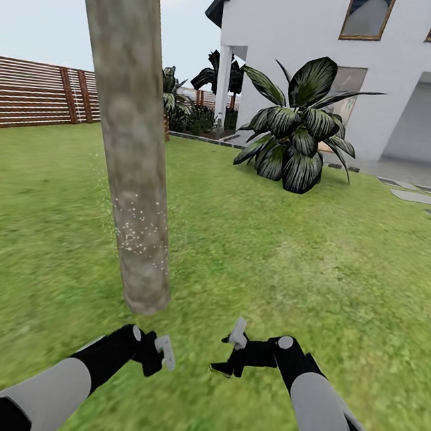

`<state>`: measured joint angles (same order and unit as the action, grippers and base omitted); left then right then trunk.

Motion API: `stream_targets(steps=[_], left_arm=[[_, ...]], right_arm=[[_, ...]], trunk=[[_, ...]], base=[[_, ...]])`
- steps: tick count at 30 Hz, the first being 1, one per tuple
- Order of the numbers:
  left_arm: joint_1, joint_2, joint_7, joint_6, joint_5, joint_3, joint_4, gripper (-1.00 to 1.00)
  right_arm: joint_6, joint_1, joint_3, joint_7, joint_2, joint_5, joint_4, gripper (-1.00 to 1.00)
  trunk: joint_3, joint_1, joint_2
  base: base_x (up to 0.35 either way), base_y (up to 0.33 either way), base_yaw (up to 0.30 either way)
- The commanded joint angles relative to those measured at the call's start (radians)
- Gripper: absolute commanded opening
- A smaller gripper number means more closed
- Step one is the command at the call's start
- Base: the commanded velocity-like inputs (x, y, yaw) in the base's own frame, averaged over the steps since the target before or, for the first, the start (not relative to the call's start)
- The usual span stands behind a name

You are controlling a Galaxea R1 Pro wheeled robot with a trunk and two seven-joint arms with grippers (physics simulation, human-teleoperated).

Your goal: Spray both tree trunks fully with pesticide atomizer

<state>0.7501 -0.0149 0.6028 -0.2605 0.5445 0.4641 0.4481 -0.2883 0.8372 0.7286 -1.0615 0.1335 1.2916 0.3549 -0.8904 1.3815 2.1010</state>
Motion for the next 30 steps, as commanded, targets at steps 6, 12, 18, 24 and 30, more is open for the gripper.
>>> stream_targets(steps=[6, 12, 18, 24, 30], left_arm=[[0.000, -0.020, -0.001, -0.008, 0.001, 0.025, 0.001, -1.00], [0.000, -0.040, -0.003, -0.020, 0.003, 0.066, 0.003, -1.00], [0.003, -0.081, -0.004, -0.023, 0.003, 0.070, 0.003, -1.00], [0.006, -0.094, 0.000, -0.025, -0.003, 0.068, 0.010, -1.00], [0.006, -0.106, 0.027, -0.023, -0.010, 0.066, 0.004, -1.00]], right_arm=[[0.000, 0.002, 0.000, -0.005, 0.000, -0.001, 0.002, -1.00], [0.001, 0.033, 0.000, -0.005, 0.004, -0.001, 0.001, -1.00], [0.001, 0.039, 0.000, -0.005, 0.019, -0.001, -0.001, -1.00], [0.001, 0.039, 0.000, -0.005, 0.033, -0.001, -0.005, -1.00], [0.001, 0.039, 0.000, -0.005, 0.036, -0.002, -0.005, -1.00]], trunk=[[0.000, 0.000, 0.000], [0.000, 0.000, 0.000], [0.000, 0.000, 0.000], [0.000, 0.000, 0.000], [0.000, 0.000, 0.000]], base=[[0.000, 0.000, 0.000], [0.000, 0.000, 0.000], [0.000, 0.000, 0.000], [0.000, 0.000, 0.000], [0.000, 0.000, 0.000]])
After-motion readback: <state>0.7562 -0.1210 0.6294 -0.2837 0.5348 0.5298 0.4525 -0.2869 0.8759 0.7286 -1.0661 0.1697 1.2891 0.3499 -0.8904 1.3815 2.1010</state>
